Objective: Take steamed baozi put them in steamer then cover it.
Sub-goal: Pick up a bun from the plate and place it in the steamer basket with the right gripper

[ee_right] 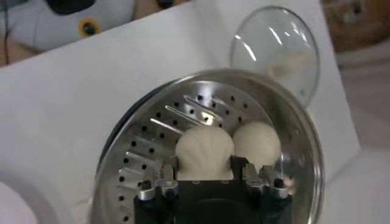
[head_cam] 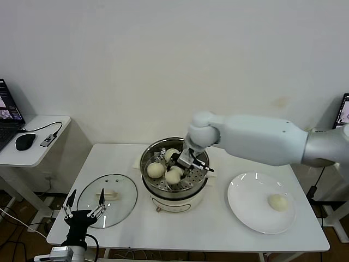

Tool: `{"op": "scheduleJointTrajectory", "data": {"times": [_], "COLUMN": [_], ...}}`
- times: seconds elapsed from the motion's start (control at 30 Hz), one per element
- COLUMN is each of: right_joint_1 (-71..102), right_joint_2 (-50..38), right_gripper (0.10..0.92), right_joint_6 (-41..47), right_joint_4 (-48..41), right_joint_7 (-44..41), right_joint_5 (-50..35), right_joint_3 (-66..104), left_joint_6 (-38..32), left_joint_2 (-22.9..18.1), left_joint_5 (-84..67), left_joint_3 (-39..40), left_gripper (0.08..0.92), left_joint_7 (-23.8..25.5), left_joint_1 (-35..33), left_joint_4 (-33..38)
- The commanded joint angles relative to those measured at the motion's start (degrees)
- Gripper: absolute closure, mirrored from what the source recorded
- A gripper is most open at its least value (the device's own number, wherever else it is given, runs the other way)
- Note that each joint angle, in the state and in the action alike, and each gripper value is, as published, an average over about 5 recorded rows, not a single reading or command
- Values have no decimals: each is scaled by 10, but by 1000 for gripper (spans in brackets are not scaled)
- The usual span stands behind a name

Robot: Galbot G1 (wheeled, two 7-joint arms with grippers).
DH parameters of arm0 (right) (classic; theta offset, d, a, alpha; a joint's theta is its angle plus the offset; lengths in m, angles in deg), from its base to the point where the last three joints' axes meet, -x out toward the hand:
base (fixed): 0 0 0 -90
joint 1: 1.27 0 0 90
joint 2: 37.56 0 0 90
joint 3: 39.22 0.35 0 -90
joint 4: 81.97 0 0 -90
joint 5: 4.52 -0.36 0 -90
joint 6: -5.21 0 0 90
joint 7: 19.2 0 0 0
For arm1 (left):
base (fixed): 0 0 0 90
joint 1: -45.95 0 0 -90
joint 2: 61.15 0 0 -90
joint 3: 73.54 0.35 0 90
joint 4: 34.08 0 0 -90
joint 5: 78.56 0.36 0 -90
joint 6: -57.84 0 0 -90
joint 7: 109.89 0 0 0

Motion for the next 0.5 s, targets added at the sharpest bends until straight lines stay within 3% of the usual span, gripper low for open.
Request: {"op": "scheduleJointTrajectory", "data": {"times": [0.03, 0.33, 0.5], "right_joint_1": [14, 14, 7], "right_joint_2": [38, 29, 19], "right_gripper": [474, 447, 313], "right_joint_6": [-74, -82, -84], "right_joint_4": [-21, -14, -11], "right_joint_7": [0, -2, 3], "right_joint_5": [68, 72, 67], "right_joint_3": [-11, -13, -8], "left_joint_6": [0, 0, 0], "left_joint_2": [-1, -2, -1], "left_joint_5": [0, 0, 0], "left_joint_3": [1, 5, 4], "left_gripper": [177, 177, 177], "left_joint_7": [0, 0, 0], "left_joint_1": [2, 6, 6], "left_joint_4": [-2, -6, -5]}}
